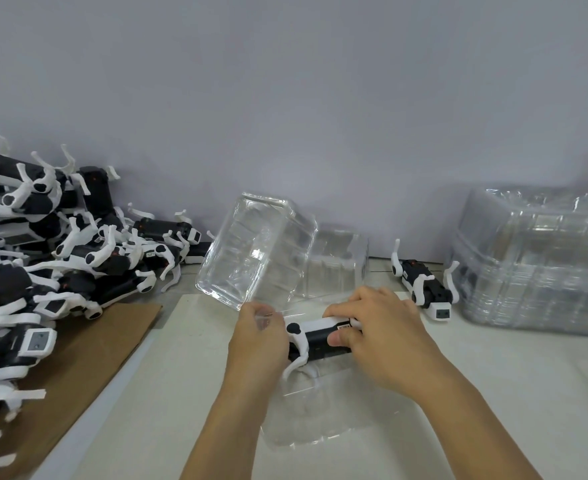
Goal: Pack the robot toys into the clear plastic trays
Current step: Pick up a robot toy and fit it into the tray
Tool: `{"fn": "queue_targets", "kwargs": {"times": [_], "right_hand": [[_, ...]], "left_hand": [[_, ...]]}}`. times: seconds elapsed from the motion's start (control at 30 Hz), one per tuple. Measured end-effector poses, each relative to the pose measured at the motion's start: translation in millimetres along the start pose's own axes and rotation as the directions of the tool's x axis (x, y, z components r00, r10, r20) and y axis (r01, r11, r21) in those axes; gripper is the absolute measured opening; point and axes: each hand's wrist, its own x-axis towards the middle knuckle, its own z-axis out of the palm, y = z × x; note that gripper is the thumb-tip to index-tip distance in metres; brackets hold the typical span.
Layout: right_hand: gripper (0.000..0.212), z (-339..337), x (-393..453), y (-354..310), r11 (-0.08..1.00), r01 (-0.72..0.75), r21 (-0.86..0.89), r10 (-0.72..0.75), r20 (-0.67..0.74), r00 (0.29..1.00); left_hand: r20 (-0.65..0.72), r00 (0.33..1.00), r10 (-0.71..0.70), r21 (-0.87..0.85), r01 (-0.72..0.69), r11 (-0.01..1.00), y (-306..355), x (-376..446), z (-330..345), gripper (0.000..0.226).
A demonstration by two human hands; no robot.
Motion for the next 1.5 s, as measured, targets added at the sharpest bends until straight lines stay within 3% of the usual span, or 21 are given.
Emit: {"fn": "queue_targets", "kwargs": {"times": [0.07,0.17,0.57,0.73,0.93,1.1,1.2,1.33,1.5], "right_hand": [[0.021,0,0,0,1.000,-0.002,-0.002,0.002,-0.003,1.000],[0.019,-1,-1,-1,1.000,-0.006,-0.001,0.006,-0.002,1.000],[0.020,-3,-2,-6,0.999,-0.017,-0.051,0.018,0.028,0.999],[0.027,-32,-6,-2,0.988,-0.099,0.116,0.097,0.020,0.995],[0.034,-51,-13,-1,0.966,-0.258,0.026,0.253,0.138,0.958],[0.022,-48,-12,-8,0.959,-0.262,-0.109,0.263,-0.013,0.965],[0.011,-44,-10,-7,0.956,-0.286,-0.070,0.281,-0.071,0.957],[0.017,-34,-7,-8,0.952,-0.303,0.046,0.307,-0.139,0.942],[0.014,-27,-2,0,0.946,-0.321,0.052,0.325,-0.110,0.940]], "left_hand": [[0.059,0.998,-0.024,-0.024,0.025,0.999,1,0,-3,0.011],[0.105,0.994,0.017,0.038,-0.021,0.999,-2,3,-7,0.027],[0.007,0.998,0.068,0.103,-0.068,0.992,-11,11,1,0.028],[-0.001,0.997,0.071,0.096,-0.071,0.993,-12,12,3,0.027],[0.008,0.995,0.101,0.190,-0.101,0.977,-12,11,3,0.028],[0.032,0.993,0.114,0.259,-0.118,0.959,-10,9,2,0.035],[0.043,0.992,0.119,0.290,-0.127,0.949,-9,9,1,0.038],[0.032,0.991,0.133,0.314,-0.136,0.940,-9,9,2,0.040],[0.008,0.991,0.136,0.290,-0.132,0.948,-11,11,3,0.042]]}}
